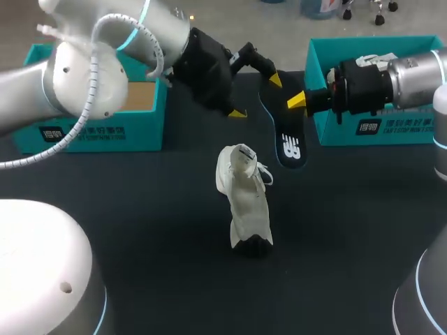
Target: Take the shoe out of the shoebox, open the shoe tongue, remove and reinsert the insole, then place the shoe into the shoebox
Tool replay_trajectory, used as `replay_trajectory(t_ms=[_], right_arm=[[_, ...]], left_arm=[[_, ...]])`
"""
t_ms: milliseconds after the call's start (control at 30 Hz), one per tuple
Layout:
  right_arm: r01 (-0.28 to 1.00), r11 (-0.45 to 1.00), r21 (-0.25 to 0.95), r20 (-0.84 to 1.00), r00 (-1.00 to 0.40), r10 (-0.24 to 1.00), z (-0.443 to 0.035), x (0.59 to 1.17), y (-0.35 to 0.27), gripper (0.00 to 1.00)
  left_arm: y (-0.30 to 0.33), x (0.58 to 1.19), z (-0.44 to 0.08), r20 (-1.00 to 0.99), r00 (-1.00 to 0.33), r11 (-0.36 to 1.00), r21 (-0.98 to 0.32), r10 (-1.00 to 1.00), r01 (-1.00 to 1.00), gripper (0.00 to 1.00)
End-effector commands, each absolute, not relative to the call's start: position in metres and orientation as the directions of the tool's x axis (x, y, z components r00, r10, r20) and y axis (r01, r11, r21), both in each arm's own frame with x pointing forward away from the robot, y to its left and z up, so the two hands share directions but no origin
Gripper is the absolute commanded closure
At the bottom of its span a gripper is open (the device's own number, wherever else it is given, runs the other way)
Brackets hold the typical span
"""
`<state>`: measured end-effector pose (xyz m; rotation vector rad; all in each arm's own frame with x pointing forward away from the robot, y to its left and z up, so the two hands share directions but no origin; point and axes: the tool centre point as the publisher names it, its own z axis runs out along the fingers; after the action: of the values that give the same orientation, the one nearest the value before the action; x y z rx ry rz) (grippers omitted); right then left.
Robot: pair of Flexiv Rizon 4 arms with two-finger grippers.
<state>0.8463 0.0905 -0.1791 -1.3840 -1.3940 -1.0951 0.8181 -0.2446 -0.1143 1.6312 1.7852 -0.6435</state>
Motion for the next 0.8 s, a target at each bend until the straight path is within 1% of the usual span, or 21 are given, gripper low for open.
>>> replay_trajectory(t_ms=[33, 333, 467, 567, 733, 800], right_arm=[[1.000, -0.005, 0.009, 0.970, -0.007, 0.241, -0.180, 0.846, 0.090, 1.00], [1.000, -0.007, 0.001, 0.970, 0.001, 0.245, -0.184, 0.845, 0.093, 1.00], [1.000, -0.005, -0.003, 0.968, 0.004, 0.249, -0.187, 0.844, 0.093, 1.00], [1.000, -0.007, -0.005, 0.968, 0.007, 0.250, -0.188, 0.843, 0.093, 1.00], [1.000, -0.010, -0.004, 0.971, 0.006, 0.240, -0.188, 0.840, 0.095, 1.00], [1.000, -0.011, -0.004, 0.972, 0.006, 0.237, -0.188, 0.838, 0.095, 1.00]], left_arm=[[-0.248, 0.822, -0.109, -0.346, -0.081, 0.106, 0.055, 0.935, 0.993, 0.00], [-0.248, 0.822, -0.109, -0.346, -0.081, 0.106, 0.055, 0.935, 0.993, 0.00], [-0.255, 0.824, -0.105, -0.217, -0.126, 0.146, 0.078, 0.968, 0.986, 0.00], [-0.258, 0.828, -0.102, -0.137, -0.122, 0.135, 0.088, 0.983, 0.987, 0.00], [-0.262, 0.835, -0.099, -0.034, -0.110, 0.112, 0.063, 0.993, 0.992, 0.00], [-0.263, 0.837, -0.099, 0.004, -0.089, 0.089, 0.081, 0.996, 0.993, 0.00]])
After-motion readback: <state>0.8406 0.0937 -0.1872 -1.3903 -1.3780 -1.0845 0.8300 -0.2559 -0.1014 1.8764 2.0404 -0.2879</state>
